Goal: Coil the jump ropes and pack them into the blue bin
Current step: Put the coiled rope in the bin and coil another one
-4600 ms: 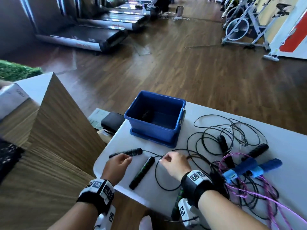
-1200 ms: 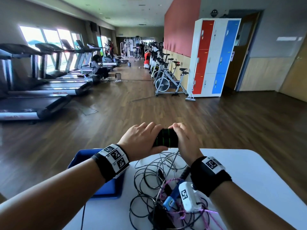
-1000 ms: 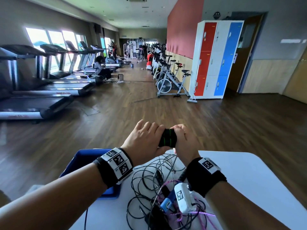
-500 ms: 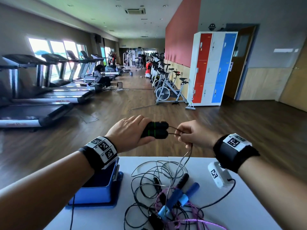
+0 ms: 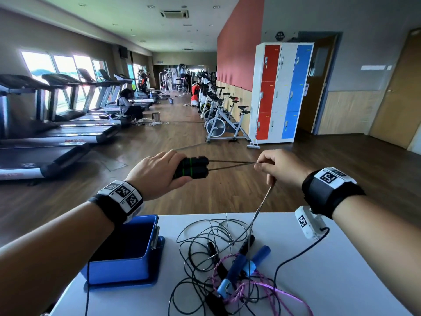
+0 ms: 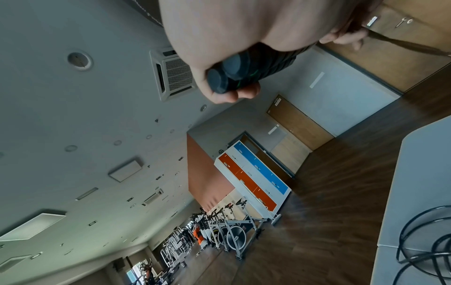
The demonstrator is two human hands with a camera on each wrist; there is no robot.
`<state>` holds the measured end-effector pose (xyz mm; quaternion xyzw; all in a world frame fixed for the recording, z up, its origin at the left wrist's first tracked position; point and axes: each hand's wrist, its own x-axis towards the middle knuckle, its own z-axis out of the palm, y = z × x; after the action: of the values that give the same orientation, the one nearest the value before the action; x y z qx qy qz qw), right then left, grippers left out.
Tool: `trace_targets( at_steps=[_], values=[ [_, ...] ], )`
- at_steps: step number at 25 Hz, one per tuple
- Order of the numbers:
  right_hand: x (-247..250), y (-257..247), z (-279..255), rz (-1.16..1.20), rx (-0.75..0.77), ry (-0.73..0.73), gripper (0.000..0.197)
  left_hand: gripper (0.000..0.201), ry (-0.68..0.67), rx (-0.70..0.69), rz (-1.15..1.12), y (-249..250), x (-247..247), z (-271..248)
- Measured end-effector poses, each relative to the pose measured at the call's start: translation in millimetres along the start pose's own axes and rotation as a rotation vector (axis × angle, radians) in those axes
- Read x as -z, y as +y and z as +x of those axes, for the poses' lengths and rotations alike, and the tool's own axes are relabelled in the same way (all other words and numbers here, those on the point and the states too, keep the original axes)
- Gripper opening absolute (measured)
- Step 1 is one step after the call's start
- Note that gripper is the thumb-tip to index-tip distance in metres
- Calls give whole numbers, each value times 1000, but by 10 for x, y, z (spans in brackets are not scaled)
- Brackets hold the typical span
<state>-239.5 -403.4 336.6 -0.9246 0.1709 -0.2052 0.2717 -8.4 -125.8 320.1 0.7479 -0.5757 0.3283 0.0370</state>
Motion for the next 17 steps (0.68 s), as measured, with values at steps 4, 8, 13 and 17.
trace_targets(
  at_steps=[4, 8, 13, 17],
  values=[
    [189, -34, 87, -326, 60, 52, 22, 69, -21, 12, -8, -66, -22, -10],
    [393, -93, 203, -226, -20, -42, 28, 70, -31, 70, -34, -99, -45, -2],
    [545, -104, 220, -64, -141, -77, 20, 70, -55, 66, -39, -178, -99, -39],
    [679, -190, 170, 94, -166, -153, 33, 68, -68, 63, -41, -194, -167, -87]
  ],
)
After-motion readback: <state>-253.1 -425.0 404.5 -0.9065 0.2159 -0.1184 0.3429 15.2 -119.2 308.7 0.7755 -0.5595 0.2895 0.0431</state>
